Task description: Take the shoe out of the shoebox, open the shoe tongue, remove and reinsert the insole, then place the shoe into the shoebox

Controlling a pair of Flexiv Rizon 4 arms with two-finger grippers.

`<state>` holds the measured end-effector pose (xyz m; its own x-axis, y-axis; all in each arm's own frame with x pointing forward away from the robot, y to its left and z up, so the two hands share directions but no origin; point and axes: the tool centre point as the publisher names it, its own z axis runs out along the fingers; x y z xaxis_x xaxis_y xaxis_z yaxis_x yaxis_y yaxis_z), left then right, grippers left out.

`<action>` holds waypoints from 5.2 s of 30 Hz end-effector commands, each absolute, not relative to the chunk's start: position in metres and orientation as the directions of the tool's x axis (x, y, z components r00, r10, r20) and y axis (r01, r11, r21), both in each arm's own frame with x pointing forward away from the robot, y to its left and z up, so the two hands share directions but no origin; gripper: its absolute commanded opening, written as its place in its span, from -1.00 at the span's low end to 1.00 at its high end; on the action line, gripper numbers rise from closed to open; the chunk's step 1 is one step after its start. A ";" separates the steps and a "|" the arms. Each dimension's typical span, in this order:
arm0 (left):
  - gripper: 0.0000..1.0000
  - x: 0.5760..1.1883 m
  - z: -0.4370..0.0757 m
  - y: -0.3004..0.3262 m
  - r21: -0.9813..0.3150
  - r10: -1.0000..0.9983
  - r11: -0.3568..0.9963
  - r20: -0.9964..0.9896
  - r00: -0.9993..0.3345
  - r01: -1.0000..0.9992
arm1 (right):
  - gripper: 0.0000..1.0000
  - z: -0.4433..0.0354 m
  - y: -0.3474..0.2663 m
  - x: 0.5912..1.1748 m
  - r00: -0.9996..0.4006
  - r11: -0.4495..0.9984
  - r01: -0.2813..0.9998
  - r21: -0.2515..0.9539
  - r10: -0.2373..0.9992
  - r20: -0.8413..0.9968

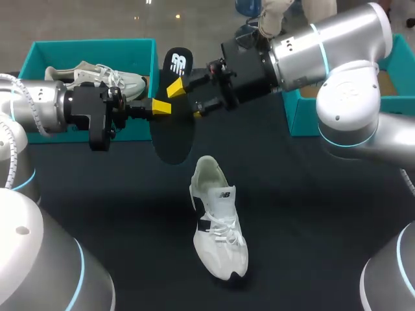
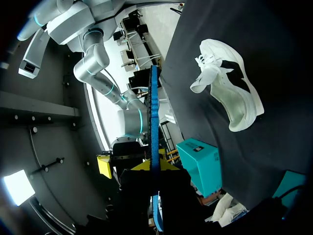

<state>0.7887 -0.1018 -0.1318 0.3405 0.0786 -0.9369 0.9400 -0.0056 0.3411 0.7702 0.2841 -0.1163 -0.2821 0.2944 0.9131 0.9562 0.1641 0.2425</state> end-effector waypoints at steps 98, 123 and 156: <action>1.00 0.800 -0.201 0.012 -0.649 0.451 0.551 -0.298 -0.842 0.525 | -1.00 -0.154 0.236 0.789 -0.260 0.143 0.965 0.222 0.369 0.892; 1.00 0.782 -0.211 0.016 -0.617 0.259 0.754 -0.037 -0.965 0.226 | -1.00 -0.154 0.236 0.789 -0.260 0.143 0.965 0.222 0.369 0.892; 1.00 0.744 -0.250 0.078 -0.513 0.035 0.857 0.127 -0.991 -0.036 | -1.00 -0.157 0.233 0.792 -0.276 0.161 0.959 0.231 0.368 0.888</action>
